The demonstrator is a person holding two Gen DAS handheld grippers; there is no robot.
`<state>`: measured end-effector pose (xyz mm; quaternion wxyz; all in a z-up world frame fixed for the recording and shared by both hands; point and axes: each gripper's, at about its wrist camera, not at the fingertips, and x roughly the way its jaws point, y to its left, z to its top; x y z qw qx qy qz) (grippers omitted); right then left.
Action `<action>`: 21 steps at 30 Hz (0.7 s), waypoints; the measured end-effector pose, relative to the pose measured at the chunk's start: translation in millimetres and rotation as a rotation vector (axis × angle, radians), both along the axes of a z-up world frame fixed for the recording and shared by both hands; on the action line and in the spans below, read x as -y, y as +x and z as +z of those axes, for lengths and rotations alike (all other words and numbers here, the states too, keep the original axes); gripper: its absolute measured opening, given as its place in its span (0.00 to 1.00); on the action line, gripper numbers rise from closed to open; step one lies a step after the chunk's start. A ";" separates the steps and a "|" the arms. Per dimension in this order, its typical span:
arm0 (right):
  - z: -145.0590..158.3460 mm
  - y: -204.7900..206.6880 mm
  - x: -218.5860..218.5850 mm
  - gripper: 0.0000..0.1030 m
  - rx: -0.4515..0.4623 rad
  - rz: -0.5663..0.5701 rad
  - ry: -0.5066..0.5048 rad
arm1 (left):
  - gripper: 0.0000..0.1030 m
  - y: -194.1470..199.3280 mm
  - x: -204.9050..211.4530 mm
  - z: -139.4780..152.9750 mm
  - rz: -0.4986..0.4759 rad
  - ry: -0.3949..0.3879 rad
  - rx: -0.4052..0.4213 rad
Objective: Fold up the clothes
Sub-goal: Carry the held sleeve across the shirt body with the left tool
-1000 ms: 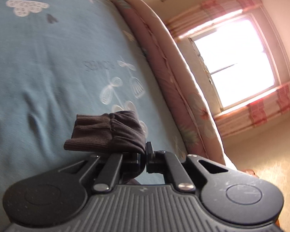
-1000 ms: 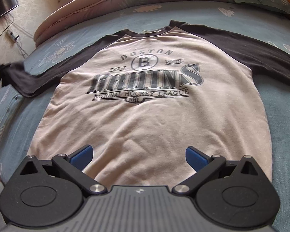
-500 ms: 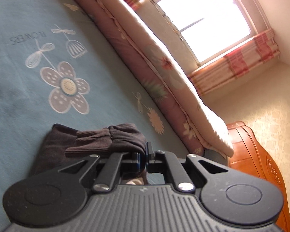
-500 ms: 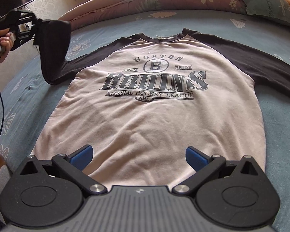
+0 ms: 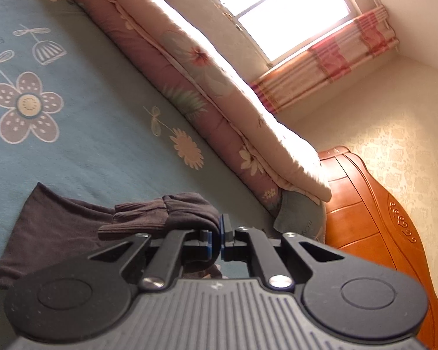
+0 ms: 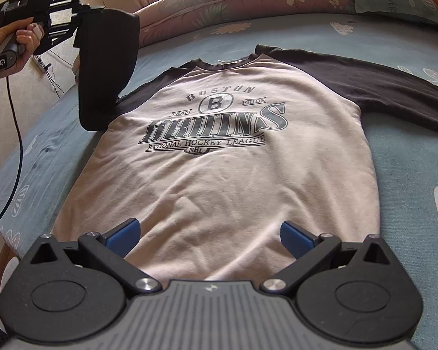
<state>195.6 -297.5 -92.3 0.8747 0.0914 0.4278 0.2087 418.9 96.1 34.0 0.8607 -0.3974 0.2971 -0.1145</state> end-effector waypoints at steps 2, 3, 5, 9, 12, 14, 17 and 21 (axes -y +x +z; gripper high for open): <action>-1.3 -0.4 3.9 1.00 -0.001 -0.003 0.010 | 0.03 4.4 13.5 4.0 -0.017 0.008 0.003; -2.2 -0.4 5.6 1.00 -0.002 -0.006 0.014 | 0.03 6.5 19.7 5.3 -0.024 0.011 0.005; -3.9 -0.2 9.1 1.00 -0.005 -0.011 0.022 | 0.03 10.2 32.0 6.3 -0.039 0.014 0.006; -6.7 0.7 15.8 1.00 -0.011 -0.023 0.038 | 0.03 17.4 56.6 5.9 -0.069 0.028 0.003; -8.1 1.0 20.5 1.00 -0.015 -0.034 0.053 | 0.03 22.7 74.3 2.6 -0.093 0.043 -0.004; -8.9 0.9 22.8 1.00 -0.018 -0.039 0.064 | 0.03 26.1 86.1 -1.6 -0.110 0.051 -0.013; -9.3 0.6 24.5 1.00 -0.018 -0.040 0.068 | 0.03 30.7 103.5 -8.7 -0.133 0.062 -0.025; -9.6 0.6 27.5 1.00 -0.016 -0.046 0.075 | 0.03 38.2 120.8 -17.8 -0.152 0.085 -0.042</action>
